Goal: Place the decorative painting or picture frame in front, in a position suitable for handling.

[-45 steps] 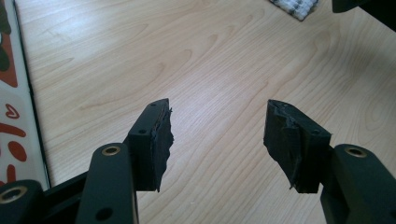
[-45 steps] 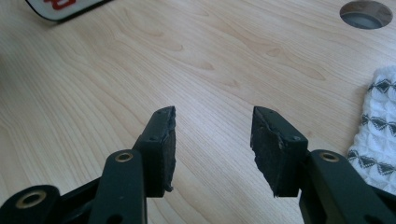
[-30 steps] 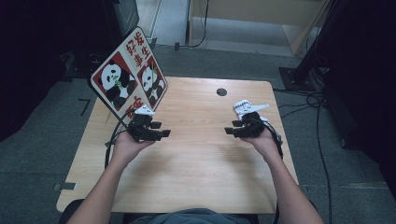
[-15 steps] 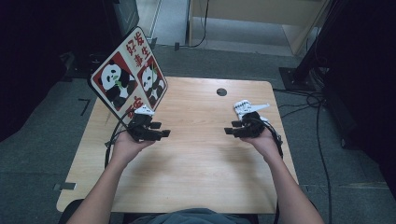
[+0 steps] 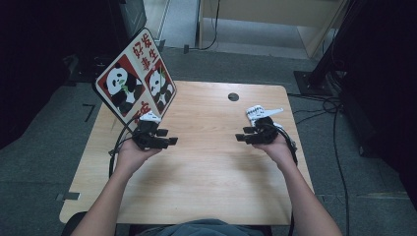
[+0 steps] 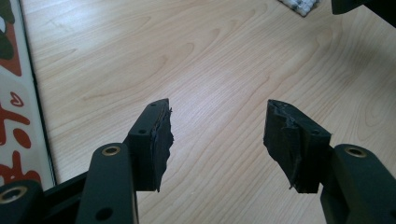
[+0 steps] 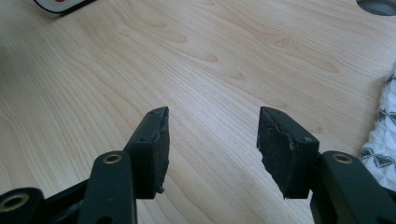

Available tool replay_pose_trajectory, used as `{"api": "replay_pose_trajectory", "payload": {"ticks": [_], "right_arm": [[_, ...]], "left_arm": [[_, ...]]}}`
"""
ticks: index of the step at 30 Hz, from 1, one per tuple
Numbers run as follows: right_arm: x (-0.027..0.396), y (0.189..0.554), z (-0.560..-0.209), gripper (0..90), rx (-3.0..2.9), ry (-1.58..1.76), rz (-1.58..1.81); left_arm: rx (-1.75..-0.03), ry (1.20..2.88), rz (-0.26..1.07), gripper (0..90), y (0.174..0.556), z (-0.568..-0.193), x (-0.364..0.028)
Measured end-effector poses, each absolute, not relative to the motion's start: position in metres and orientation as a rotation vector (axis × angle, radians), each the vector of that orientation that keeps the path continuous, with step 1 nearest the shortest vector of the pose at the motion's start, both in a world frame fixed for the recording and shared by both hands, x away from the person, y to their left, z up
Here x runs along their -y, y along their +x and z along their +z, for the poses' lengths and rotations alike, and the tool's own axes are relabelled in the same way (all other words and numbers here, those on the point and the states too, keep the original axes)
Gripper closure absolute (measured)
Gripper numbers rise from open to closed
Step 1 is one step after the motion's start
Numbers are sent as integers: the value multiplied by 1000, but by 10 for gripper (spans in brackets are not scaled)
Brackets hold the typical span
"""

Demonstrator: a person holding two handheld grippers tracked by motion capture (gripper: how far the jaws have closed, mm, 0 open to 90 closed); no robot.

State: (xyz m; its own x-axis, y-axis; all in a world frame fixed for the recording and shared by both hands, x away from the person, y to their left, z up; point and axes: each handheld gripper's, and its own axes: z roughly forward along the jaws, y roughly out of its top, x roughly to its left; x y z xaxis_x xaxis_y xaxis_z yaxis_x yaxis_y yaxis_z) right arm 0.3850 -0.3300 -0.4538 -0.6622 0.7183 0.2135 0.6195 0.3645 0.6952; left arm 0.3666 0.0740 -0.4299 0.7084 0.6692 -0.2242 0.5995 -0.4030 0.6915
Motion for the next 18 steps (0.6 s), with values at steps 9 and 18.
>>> {"api": "replay_pose_trajectory", "payload": {"ticks": [9,18], "right_arm": [[323,391,-454,452,-2514,1210,1185],[314,397,-455,452,-2550,1195,1167]], "left_arm": [[-994,2103,127,414,361,-429,-84],[-1026,2072,152,410,352,-423,-99]]}}
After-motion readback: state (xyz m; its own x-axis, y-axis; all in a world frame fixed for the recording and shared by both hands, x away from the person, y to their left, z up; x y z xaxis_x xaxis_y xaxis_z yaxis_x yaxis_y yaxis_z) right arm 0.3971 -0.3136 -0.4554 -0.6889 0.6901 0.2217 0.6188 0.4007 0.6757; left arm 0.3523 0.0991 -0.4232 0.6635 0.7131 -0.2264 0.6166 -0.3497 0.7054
